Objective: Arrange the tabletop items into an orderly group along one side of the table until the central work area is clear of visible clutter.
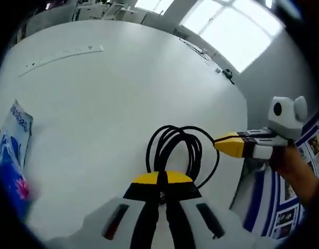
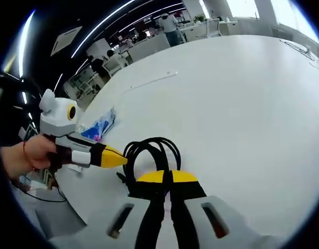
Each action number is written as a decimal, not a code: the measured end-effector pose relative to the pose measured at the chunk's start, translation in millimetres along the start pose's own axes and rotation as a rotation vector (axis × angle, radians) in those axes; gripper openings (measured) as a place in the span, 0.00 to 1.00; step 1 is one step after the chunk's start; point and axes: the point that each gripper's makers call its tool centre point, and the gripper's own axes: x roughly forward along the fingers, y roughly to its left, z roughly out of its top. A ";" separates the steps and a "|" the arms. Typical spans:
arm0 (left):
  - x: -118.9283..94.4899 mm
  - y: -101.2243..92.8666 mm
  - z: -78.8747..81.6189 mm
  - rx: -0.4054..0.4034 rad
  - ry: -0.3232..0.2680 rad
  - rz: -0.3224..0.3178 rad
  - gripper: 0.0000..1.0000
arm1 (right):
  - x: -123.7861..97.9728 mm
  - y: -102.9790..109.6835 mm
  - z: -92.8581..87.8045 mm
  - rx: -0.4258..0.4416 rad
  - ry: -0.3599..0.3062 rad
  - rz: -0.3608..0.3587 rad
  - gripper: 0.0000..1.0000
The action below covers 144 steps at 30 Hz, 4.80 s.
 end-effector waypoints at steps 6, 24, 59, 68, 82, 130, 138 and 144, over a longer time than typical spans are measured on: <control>5.2 3.9 0.0 -0.002 0.005 0.002 0.00 | 7.2 -6.4 -2.4 0.013 0.002 -0.009 0.00; 12.9 11.9 -2.8 0.056 0.001 0.022 0.01 | 20.8 -16.5 -9.0 -0.029 0.017 -0.034 0.00; -7.5 10.9 -4.5 0.145 -0.017 0.032 0.42 | 12.3 -13.6 0.9 -0.049 -0.051 -0.061 0.27; -25.0 3.3 -0.9 0.186 -0.043 0.034 0.54 | 2.4 -5.0 9.0 -0.066 -0.073 -0.063 0.37; -66.0 0.0 4.7 0.202 -0.106 0.064 0.65 | -12.0 18.8 23.9 -0.109 -0.112 -0.041 0.47; -222.1 67.5 -18.5 0.071 -0.333 0.250 0.68 | -11.2 146.4 54.9 -0.307 -0.145 0.132 0.50; -253.5 96.5 -28.6 0.018 -0.368 0.305 0.68 | 1.3 167.5 51.9 -0.349 -0.117 0.165 0.50; -270.2 117.0 -37.3 -0.025 -0.385 0.340 0.68 | 11.0 179.5 53.6 -0.365 -0.105 0.187 0.49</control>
